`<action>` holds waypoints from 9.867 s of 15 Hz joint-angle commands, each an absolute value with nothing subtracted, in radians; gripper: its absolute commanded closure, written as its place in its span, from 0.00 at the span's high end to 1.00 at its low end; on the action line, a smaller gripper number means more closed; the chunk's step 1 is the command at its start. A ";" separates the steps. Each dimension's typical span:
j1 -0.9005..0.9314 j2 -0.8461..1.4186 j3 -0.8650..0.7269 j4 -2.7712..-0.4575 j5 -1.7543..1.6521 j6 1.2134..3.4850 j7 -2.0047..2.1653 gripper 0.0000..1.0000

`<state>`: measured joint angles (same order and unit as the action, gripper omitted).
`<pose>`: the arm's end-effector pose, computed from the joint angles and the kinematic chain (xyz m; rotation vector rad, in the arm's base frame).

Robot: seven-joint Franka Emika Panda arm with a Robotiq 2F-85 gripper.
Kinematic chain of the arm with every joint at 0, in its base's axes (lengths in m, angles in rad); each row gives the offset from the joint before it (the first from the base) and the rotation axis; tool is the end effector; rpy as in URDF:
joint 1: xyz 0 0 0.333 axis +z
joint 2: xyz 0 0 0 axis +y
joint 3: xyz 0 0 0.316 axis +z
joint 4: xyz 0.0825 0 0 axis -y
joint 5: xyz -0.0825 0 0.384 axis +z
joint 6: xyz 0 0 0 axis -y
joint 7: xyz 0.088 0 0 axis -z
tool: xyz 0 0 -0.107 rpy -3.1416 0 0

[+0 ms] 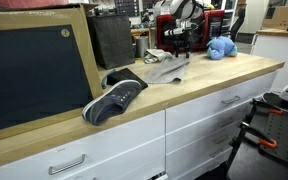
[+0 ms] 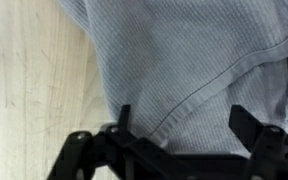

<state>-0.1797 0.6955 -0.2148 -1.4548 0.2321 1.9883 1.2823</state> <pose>0.6639 -0.2330 0.2697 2.0079 -2.3993 -0.2464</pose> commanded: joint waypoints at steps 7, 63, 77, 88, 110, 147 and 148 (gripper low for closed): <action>-0.209 0.569 -0.233 -1.598 0.114 1.955 1.025 1.00; -0.224 0.511 -0.190 -1.829 0.309 2.419 0.263 1.00; -0.222 0.496 -0.208 -1.828 0.217 2.290 0.276 0.05; -0.262 0.382 -0.246 -1.969 0.113 2.191 0.142 0.01; -0.254 0.421 -0.140 -1.794 0.376 2.121 0.086 1.00; -0.414 0.635 0.000 -1.575 0.338 2.207 -0.659 1.00; -0.413 0.636 0.003 -1.576 0.337 2.205 -0.675 1.00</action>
